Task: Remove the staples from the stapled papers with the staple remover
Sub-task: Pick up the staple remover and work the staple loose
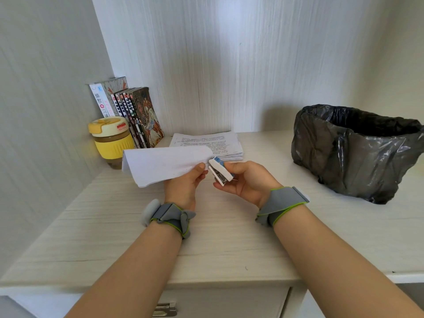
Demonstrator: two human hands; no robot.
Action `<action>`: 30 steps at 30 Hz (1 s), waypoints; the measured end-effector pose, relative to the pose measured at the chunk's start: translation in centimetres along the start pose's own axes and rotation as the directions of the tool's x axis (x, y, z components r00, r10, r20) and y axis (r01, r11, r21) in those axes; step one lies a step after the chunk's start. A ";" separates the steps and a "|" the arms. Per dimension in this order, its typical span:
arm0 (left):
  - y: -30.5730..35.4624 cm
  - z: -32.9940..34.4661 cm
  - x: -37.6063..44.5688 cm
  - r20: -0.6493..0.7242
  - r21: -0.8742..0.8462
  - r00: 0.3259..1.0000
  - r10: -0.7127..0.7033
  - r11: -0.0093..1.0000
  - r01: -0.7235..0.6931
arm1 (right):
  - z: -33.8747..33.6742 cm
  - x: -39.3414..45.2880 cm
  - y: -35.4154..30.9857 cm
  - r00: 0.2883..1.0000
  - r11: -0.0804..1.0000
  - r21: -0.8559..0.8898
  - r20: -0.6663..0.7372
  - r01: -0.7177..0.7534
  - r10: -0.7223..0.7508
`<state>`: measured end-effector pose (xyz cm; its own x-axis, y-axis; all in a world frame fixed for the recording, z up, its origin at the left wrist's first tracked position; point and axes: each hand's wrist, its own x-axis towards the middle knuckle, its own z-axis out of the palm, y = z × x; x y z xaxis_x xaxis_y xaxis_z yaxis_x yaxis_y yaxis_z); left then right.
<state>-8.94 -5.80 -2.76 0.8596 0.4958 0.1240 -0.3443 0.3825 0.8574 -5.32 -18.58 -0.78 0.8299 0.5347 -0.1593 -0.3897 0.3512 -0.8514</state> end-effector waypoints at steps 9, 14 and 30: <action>0.0 -0.1 0.0 0.033 0.007 0.999 0.004 1.000 -0.004 | -0.6 -0.3 -0.5 0.987 0.971 0.178 0.053 -0.160 0.153; 0.0 -0.1 0.0 -0.008 0.014 1.000 0.008 1.000 -0.007 | -0.5 -0.2 -0.7 0.994 0.994 0.032 0.004 -0.109 0.109; -0.1 -0.3 0.3 -0.049 0.148 0.999 0.017 0.989 -0.009 | 0.6 -0.1 -0.2 0.910 0.800 -0.542 -0.142 0.258 -0.390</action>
<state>-8.72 -5.48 -2.98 0.8343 0.5395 0.1137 -0.2923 0.2580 0.9209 -5.55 -18.24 -0.29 0.9638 0.2400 0.1162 0.1191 0.0023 -0.9929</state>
